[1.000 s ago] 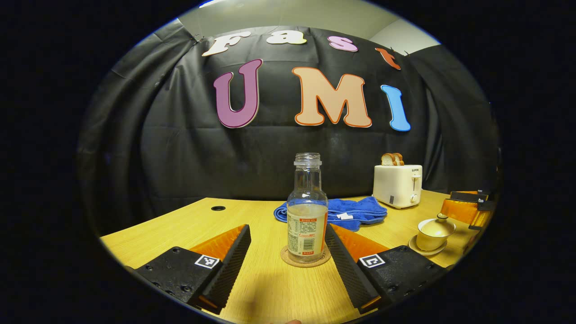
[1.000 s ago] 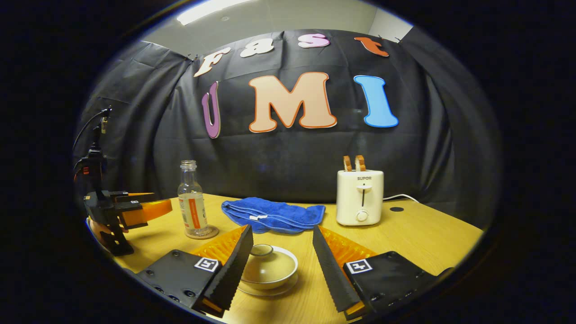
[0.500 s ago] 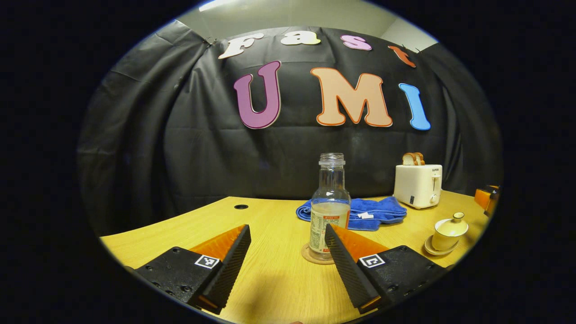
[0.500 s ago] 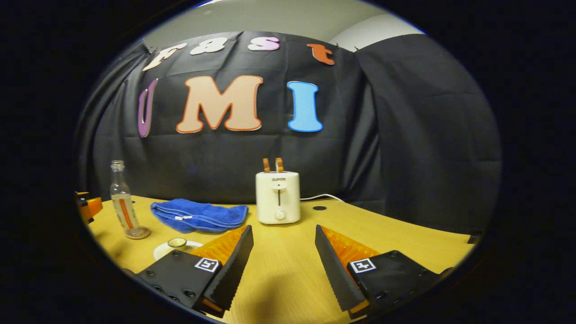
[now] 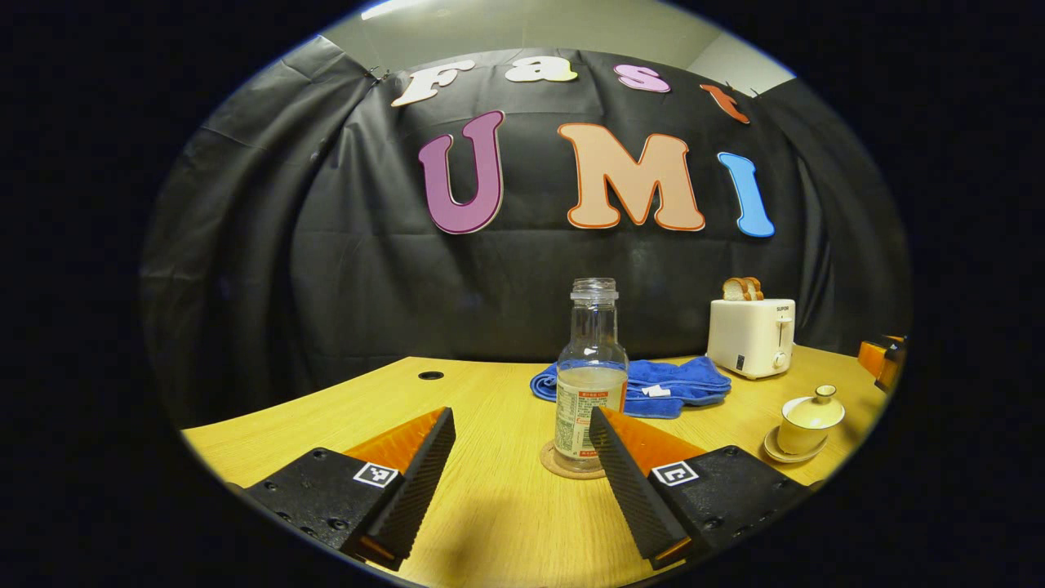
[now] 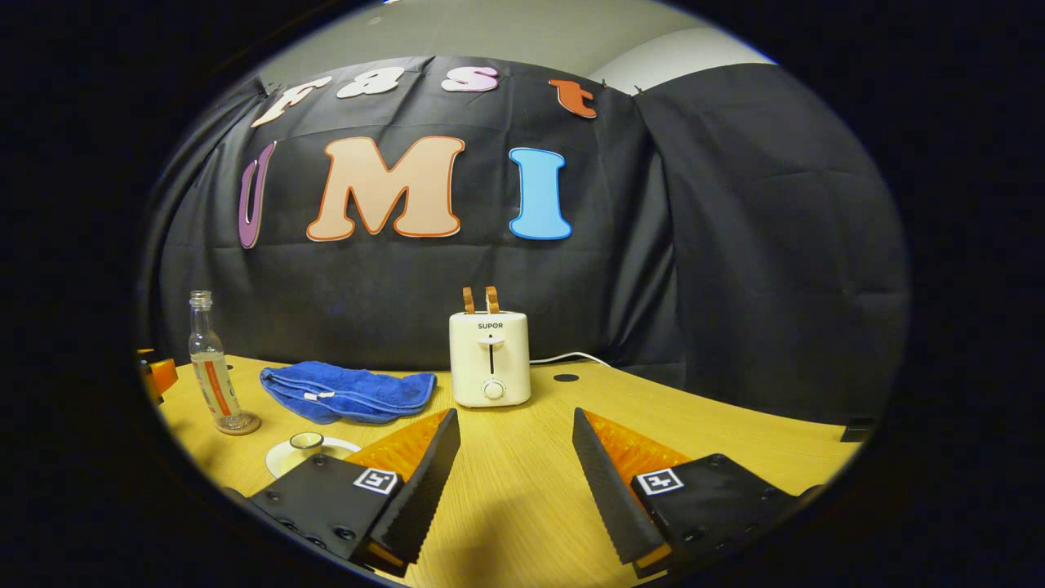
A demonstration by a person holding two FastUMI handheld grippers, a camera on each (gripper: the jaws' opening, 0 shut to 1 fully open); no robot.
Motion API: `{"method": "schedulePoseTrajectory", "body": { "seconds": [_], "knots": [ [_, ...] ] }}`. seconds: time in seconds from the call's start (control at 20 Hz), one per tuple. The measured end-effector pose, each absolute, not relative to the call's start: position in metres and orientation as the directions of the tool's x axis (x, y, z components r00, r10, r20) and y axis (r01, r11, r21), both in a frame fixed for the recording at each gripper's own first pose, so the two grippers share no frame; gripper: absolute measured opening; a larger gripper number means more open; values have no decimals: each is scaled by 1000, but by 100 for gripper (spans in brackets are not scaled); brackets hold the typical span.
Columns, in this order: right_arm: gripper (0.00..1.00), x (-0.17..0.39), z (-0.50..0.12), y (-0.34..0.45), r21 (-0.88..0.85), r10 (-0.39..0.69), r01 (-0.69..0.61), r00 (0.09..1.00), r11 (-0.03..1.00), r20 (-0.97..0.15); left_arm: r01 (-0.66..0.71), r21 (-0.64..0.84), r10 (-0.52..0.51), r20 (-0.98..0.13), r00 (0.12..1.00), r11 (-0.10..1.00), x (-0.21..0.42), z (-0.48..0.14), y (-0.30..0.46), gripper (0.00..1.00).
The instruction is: Open the teacup lid with one hand, grasp the water bottle and pour water into the teacup with the other hand; after pouring, place the water bottle on the coaster and then close the teacup lid.
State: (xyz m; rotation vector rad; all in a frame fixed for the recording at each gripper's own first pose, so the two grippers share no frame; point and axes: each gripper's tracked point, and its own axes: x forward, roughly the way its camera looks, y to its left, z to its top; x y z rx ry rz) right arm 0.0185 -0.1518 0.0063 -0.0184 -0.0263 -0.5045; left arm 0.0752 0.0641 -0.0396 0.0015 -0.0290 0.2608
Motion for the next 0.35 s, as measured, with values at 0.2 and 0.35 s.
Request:
{"method": "schedulePoseTrajectory", "body": {
  "seconds": [0.2, 0.35],
  "knots": [
    [89, 19, 6, -152, -11, -482, 483, 875, 876, 30, -256, -2, 256, 29, 966, 967, 75, -40, 64, 96],
    [86, 19, 6, -152, -11, -482, 483, 876, 876, 30, -256, -2, 256, 29, 966, 967, 75, -40, 64, 96]
  ]
}}
